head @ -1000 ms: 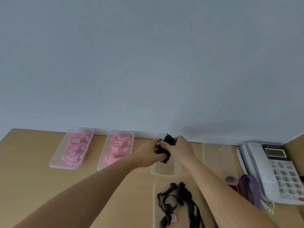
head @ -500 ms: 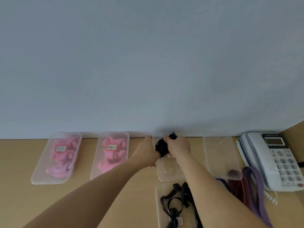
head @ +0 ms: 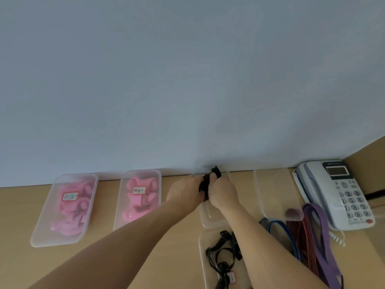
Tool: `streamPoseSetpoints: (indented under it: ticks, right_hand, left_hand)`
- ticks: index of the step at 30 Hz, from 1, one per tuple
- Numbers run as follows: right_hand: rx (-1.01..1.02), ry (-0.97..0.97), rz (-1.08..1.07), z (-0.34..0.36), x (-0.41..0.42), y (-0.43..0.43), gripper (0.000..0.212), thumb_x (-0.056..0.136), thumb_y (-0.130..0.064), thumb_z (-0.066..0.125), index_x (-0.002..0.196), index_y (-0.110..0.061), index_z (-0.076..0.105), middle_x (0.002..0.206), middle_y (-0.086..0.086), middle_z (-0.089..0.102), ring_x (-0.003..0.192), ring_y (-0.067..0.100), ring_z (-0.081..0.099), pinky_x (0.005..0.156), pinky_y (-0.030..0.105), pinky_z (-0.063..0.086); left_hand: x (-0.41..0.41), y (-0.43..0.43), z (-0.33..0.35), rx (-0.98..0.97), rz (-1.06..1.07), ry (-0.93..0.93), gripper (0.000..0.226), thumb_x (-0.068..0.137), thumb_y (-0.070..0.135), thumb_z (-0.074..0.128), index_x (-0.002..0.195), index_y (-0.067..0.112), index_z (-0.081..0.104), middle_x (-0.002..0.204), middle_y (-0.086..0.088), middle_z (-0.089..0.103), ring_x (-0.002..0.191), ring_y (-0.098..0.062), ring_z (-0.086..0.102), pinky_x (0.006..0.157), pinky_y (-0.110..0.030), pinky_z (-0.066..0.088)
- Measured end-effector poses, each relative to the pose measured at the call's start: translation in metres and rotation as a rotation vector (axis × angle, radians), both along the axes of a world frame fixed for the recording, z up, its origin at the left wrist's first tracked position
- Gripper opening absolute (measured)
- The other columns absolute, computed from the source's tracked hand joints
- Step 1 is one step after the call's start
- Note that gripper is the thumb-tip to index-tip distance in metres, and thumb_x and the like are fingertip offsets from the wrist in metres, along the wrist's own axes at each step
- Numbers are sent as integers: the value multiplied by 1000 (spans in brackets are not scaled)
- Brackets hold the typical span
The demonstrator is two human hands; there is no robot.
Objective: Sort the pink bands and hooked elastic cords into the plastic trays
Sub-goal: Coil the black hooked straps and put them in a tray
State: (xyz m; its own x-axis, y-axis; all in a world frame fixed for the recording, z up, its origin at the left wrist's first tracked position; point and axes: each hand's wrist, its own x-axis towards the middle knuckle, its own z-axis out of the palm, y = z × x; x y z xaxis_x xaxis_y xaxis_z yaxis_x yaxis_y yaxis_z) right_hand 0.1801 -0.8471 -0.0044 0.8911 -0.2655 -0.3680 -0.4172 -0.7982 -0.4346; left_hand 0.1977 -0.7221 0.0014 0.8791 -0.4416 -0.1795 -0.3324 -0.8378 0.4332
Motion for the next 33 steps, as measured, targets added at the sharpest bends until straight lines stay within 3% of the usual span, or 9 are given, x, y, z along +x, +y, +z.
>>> streamPoseSetpoints:
  ticks: [4,7,11,13,16,19,22,27,33]
  right_hand:
    - [-33,-71,-68,0,-1,-10,35,104,-31,40,94,-5,61,99,12,67,74,18,52,62,28,38]
    - [-82,-90,-81,4,-4,-19,40,99,-43,50,104,-4,58,97,8,67,76,20,57,59,28,38]
    - [-261,-51,-38,6,-7,-29,47,95,-57,50,104,-12,57,89,2,65,71,21,59,53,29,38]
    - [-270,-164,5,4,-8,-29,42,95,-52,53,112,-14,52,99,3,65,80,23,64,54,30,41]
    - [-154,-300,186,-6,-11,-34,32,98,-32,54,127,-20,55,117,2,59,98,22,61,73,32,49]
    - [-241,-402,347,-11,-18,-45,35,90,-25,64,125,-20,65,111,2,61,101,24,56,82,33,48]
    - [-400,-467,429,-16,-24,-54,41,77,-27,79,116,-20,72,101,-1,65,94,26,58,74,38,51]
    - [-430,-459,474,-18,-27,-56,51,71,-36,84,117,-18,71,101,-2,66,95,26,58,72,38,52]
    - [-435,-529,500,-24,-26,-57,54,67,-34,87,115,-16,72,97,0,66,88,26,60,65,37,52]
  left_hand:
    - [1,-3,-8,61,-14,-17,26,92,31,54,109,15,65,103,-6,61,87,-25,63,69,-39,54]
    - [1,-3,-10,84,-6,-23,30,93,34,52,115,18,65,103,-4,59,86,-23,62,64,-34,49]
    - [-1,-4,-10,112,-2,-34,32,94,35,50,118,19,64,103,-3,58,86,-23,62,61,-32,47]
    - [-3,-5,-10,144,-5,-66,32,94,37,49,118,21,64,104,-2,58,88,-22,61,61,-32,47]
    - [-7,-5,-10,217,-32,-208,30,93,38,51,116,25,66,104,0,55,98,-21,51,63,-29,39]
    - [-9,-6,-12,219,-94,-341,28,92,34,51,112,27,69,116,2,54,109,-22,45,79,-30,38]
    - [-10,-7,-15,240,-158,-339,31,95,35,44,114,27,68,123,6,58,121,-22,41,93,-33,35]
    - [-15,-9,-12,301,-197,-326,53,87,56,37,114,21,67,113,5,64,122,-24,43,98,-37,33]
    - [-16,-11,-16,337,-118,-338,36,88,43,52,114,22,67,116,7,67,131,-22,40,101,-38,30]
